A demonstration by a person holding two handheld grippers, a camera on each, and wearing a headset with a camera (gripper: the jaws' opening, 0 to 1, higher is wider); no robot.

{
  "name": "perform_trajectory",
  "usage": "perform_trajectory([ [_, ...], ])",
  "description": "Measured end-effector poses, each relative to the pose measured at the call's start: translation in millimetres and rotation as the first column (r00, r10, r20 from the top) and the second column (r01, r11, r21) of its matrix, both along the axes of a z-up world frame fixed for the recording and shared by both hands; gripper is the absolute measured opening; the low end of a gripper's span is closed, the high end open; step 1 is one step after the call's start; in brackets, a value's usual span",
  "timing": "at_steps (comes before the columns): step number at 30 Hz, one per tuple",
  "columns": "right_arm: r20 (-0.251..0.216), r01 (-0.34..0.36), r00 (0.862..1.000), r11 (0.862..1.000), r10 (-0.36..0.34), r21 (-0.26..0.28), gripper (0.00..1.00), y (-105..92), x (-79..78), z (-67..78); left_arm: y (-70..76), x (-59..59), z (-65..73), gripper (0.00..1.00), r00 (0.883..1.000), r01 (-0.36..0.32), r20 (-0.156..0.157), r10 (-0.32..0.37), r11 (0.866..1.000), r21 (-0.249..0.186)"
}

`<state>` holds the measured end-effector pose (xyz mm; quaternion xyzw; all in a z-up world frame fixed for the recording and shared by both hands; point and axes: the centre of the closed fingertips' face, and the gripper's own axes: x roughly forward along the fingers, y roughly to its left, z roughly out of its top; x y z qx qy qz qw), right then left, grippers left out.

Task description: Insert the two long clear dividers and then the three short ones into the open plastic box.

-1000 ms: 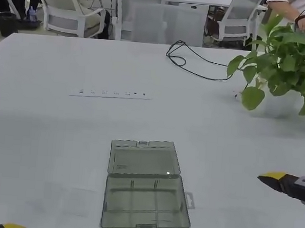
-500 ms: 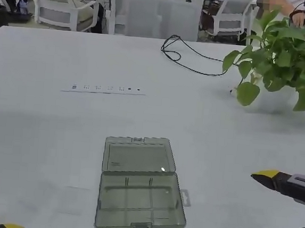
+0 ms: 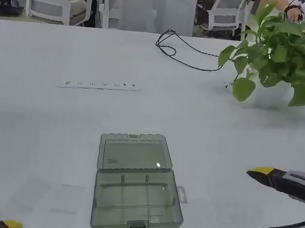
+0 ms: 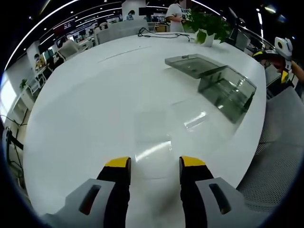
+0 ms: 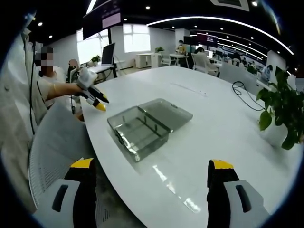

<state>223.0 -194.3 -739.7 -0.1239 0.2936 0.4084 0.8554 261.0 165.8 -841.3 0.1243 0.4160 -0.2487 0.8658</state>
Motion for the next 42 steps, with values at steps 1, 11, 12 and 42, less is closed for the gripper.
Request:
perform_trajectory([
  [1, -0.001, 0.0, 1.0, 1.0, 0.0, 0.0, 0.98, 0.3, 0.0, -0.3, -0.6, 0.5, -0.4, 0.39, 1.0, 0.003, -0.002, -0.003, 1.0, 0.0],
  [11, -0.001, 0.001, 1.0, 1.0, -0.001, 0.003, 0.98, 2.2, 1.2, -1.5, -1.5, 3.1, -1.0, 0.36, 0.999, 0.027, -0.033, -0.026, 1.0, 0.013],
  [12, -0.002, 0.001, 1.0, 1.0, -0.001, 0.004, 0.98, 3.0, 1.1, -1.2, -1.5, 3.3, -1.0, 0.35, 0.999, 0.028, -0.042, -0.027, 0.999, 0.016],
  [42, 0.001, 0.004, 1.0, 1.0, -0.004, 0.019, 0.95, 6.1, 9.6, -0.1, -0.7, 9.0, -1.6, 0.31, 0.998, 0.011, -0.068, -0.007, 0.998, 0.058],
])
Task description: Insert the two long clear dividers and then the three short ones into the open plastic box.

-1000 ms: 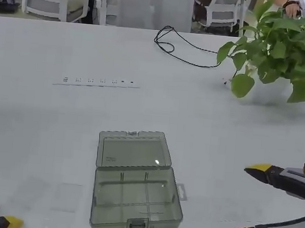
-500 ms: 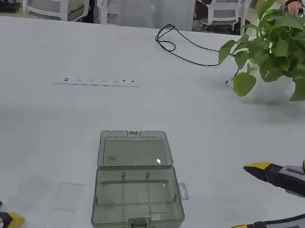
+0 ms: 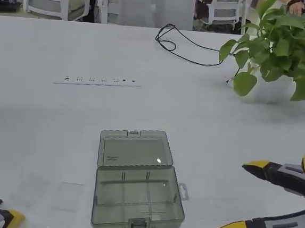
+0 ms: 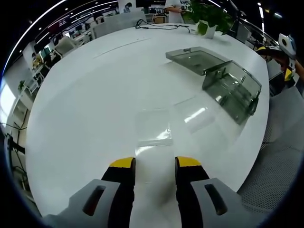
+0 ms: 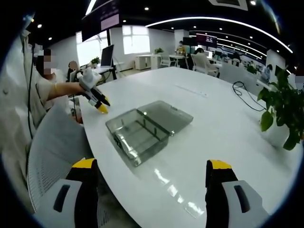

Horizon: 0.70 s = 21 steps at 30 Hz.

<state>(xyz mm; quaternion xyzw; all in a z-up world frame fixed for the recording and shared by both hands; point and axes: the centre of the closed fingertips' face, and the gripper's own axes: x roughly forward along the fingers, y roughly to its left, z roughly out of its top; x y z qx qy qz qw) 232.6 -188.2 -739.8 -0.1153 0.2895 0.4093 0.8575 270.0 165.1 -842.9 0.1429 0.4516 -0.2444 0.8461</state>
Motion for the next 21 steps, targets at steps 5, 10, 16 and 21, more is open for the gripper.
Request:
perform_trajectory([
  [5, -0.002, 0.001, 1.0, 1.0, -0.001, 0.001, 0.95, 1.1, -0.2, 0.2, -0.6, 1.1, 2.1, 0.3, 1.0, -0.016, 0.001, 0.016, 1.0, -0.021],
  [10, -0.003, -0.001, 1.0, 1.0, 0.001, -0.002, 0.95, 3.0, -0.6, 0.4, 0.4, -0.1, 0.5, 0.3, 1.0, -0.029, -0.01, 0.028, 0.999, -0.03],
  [16, -0.011, 0.006, 1.0, 1.0, -0.006, 0.015, 0.92, 5.8, -0.8, 1.6, 0.2, -1.0, 2.7, 0.3, 0.999, -0.039, 0.005, 0.039, 0.998, -0.04],
  [21, -0.01, 0.045, 0.999, 0.997, -0.045, 0.06, 0.87, 8.6, 4.6, 5.7, -2.4, -0.6, 7.4, 0.3, 0.997, -0.06, 0.034, 0.062, 0.996, -0.059],
])
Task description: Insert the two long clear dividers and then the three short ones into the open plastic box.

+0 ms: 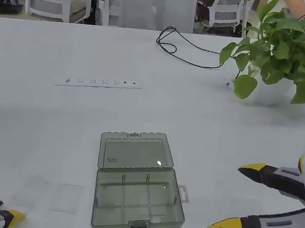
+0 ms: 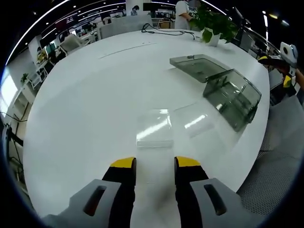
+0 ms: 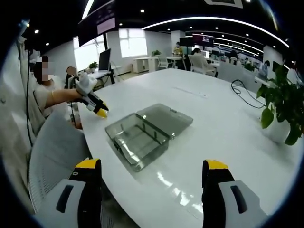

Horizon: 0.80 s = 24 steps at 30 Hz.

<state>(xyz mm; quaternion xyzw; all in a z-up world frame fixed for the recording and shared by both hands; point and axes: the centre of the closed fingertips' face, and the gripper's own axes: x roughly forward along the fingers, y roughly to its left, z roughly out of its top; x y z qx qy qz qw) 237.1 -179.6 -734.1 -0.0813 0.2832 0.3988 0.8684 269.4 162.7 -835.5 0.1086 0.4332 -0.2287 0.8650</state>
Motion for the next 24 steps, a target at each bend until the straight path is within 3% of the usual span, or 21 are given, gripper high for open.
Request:
perform_trajectory([
  [7, -0.011, 0.042, 0.999, 0.998, -0.042, 0.053, 0.76, 7.8, 6.5, 3.7, -14.9, 2.1, 14.9, 0.3, 0.998, -0.045, 0.039, 0.049, 0.995, -0.09],
  [12, -0.055, 0.1, 0.994, 0.986, -0.093, 0.135, 0.71, 21.2, 11.0, 4.2, -27.7, 4.1, 24.3, 0.3, 0.995, -0.067, 0.059, 0.077, 0.987, -0.148],
  [16, -0.062, 0.109, 0.993, 0.982, -0.101, 0.152, 0.66, 32.8, 13.2, 1.9, -38.6, 10.1, 31.3, 0.3, 0.989, -0.101, 0.081, 0.124, 0.965, -0.24],
  [21, -0.086, 0.138, 0.989, 0.966, -0.122, 0.217, 0.6, 51.0, 17.0, 4.4, -43.9, 13.0, 37.4, 0.3, 0.983, -0.119, 0.102, 0.153, 0.952, -0.282],
  [24, -0.099, 0.149, 0.987, 0.958, -0.128, 0.244, 0.58, 60.0, 19.1, 4.6, -49.7, 14.5, 43.8, 0.3, 0.978, -0.131, 0.113, 0.176, 0.935, -0.329],
])
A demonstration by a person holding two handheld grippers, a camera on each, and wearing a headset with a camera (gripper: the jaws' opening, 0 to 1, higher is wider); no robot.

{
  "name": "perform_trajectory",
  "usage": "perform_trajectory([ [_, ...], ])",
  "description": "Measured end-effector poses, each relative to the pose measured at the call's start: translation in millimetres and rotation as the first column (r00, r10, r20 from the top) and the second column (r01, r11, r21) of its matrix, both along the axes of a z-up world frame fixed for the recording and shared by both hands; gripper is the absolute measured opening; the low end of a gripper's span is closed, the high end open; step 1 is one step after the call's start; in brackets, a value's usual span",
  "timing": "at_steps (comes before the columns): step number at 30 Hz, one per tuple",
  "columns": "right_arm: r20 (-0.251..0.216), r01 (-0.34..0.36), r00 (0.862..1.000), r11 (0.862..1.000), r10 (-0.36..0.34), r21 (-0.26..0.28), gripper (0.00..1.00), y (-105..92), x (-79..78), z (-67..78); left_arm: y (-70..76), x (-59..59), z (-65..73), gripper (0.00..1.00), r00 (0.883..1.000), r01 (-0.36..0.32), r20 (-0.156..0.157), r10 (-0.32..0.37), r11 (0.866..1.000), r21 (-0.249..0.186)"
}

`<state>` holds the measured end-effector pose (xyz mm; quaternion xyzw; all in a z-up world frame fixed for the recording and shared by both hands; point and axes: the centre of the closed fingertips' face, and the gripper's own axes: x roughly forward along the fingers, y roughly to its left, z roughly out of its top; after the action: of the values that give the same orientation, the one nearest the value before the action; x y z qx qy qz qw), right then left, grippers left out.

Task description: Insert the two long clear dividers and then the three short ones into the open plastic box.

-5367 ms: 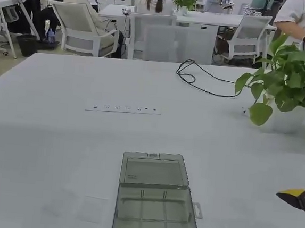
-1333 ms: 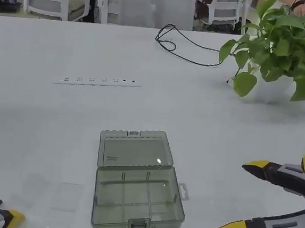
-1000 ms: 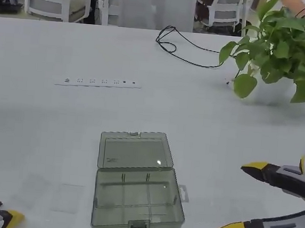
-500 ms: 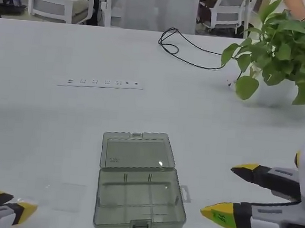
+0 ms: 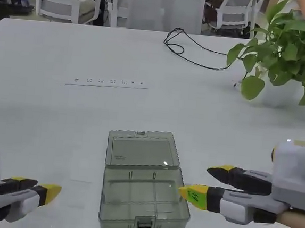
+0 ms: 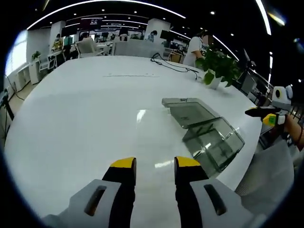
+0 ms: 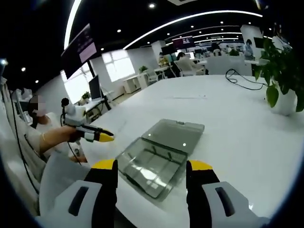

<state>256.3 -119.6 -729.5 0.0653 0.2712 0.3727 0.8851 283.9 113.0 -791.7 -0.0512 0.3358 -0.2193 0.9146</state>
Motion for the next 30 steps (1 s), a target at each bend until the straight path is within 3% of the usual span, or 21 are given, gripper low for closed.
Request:
perform_trajectory([
  [8, -0.029, 0.016, 0.999, 0.998, -0.014, 0.065, 0.5, 23.9, 6.0, -1.1, -15.3, -2.7, 19.0, 0.3, 0.998, -0.028, 0.045, 0.031, 0.997, -0.076],
  [15, -0.055, 0.051, 0.998, 0.99, -0.044, 0.128, 0.44, 37.4, 10.7, 2.7, -41.0, -10.1, 31.6, 0.3, 0.997, 0.017, 0.073, -0.008, 0.993, -0.115],
  [22, -0.093, 0.084, 0.993, 0.982, -0.069, 0.168, 0.39, 50.1, 12.5, 1.0, -64.4, -13.7, 34.5, 0.3, 0.997, 0.051, 0.072, -0.04, 0.986, -0.161],
  [30, -0.1, 0.124, 0.989, 0.975, -0.107, 0.187, 0.36, 62.4, 15.7, -1.0, -92.5, -16.7, 37.4, 0.3, 0.993, 0.094, 0.088, -0.078, 0.974, -0.204],
])
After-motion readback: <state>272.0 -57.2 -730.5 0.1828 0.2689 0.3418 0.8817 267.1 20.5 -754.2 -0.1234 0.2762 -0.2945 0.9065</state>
